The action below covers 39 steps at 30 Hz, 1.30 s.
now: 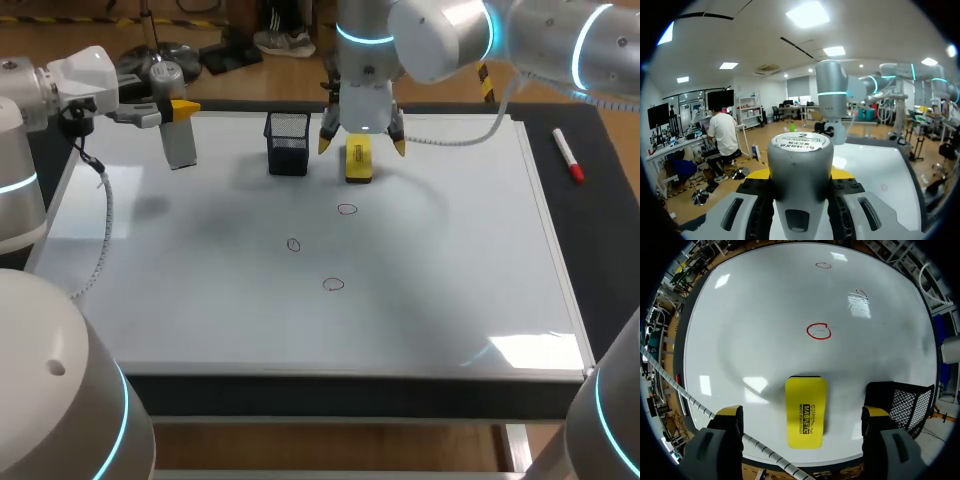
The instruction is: Pick up the inspection probe, press it on each red-marked spot on the whiteboard one by one, put down the probe, pick up the eraser, and wipe off all the red marks.
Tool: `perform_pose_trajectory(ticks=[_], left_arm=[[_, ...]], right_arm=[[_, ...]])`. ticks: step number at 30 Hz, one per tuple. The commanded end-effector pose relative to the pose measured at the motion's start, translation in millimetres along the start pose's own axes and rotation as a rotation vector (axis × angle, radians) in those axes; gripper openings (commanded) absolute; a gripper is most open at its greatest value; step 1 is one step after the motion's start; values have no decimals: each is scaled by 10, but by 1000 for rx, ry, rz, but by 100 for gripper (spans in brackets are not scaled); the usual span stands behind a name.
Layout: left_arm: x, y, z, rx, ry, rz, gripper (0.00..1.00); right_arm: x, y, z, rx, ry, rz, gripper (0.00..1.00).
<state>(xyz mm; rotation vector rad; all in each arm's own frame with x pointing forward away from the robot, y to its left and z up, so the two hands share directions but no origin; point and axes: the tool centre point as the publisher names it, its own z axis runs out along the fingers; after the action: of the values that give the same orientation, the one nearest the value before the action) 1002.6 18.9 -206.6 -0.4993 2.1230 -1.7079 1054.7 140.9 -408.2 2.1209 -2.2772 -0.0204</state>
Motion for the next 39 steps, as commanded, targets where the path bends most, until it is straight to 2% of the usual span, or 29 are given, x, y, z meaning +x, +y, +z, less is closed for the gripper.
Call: perform_pose_trajectory(ticks=[1,19,20,21,22,23,26,31,34,39], left_arm=[[3,-2,-2,2,-2,1,0],[3,-2,-2,2,-2,1,0],[3,-2,-2,2,-2,1,0],[3,-2,-2,2,-2,1,0],[3,-2,-2,2,-2,1,0],[3,-2,-2,2,-2,1,0],[3,-2,-2,2,-2,1,0],[3,-2,-2,2,-2,1,0],[3,-2,-2,2,-2,1,0],[3,-2,-2,2,-2,1,0]], right_arm=[[-18,-65,57,0,13,13,100],[61,-167,117,14,2,27,100],[58,-165,118,13,1,27,95],[52,-162,120,9,4,30,66],[47,-160,131,7,5,32,27],[45,-157,142,5,5,32,0],[38,-147,147,6,6,24,0],[75,-130,-17,31,-8,80,0],[131,-122,-125,34,-11,140,0],[340,-152,-237,9,-7,321,0]])
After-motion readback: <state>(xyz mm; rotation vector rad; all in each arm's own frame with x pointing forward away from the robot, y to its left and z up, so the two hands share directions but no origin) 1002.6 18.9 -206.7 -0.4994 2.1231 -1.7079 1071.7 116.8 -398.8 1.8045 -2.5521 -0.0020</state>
